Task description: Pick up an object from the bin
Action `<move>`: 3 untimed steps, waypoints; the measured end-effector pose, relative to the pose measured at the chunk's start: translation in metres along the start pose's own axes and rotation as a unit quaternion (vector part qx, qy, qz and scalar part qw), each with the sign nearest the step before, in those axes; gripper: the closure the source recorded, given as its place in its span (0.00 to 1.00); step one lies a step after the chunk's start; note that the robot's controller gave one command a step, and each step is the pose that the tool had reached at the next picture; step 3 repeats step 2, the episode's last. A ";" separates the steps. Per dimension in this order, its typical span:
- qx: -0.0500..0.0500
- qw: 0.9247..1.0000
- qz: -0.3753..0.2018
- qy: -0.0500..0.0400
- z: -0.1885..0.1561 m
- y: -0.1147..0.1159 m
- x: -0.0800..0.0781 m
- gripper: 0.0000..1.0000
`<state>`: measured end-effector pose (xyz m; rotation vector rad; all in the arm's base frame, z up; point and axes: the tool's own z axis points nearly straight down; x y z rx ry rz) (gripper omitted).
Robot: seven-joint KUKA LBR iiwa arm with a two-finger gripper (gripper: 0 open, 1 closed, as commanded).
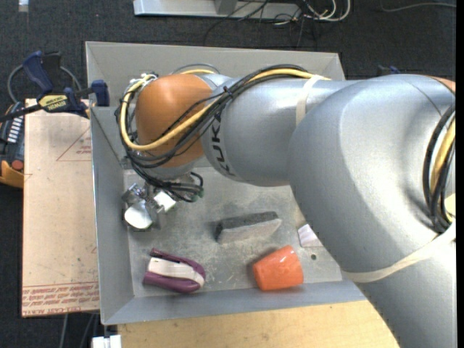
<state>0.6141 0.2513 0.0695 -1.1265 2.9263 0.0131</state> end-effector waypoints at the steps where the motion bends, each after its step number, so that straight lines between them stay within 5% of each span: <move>1: -0.001 1.000 0.000 0.002 -0.010 0.001 0.002 1.00; 3: 0.000 1.000 0.000 0.000 -0.024 0.001 0.000 1.00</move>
Offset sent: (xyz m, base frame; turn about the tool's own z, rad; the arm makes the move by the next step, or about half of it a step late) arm 0.0000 0.0000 0.0269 0.0000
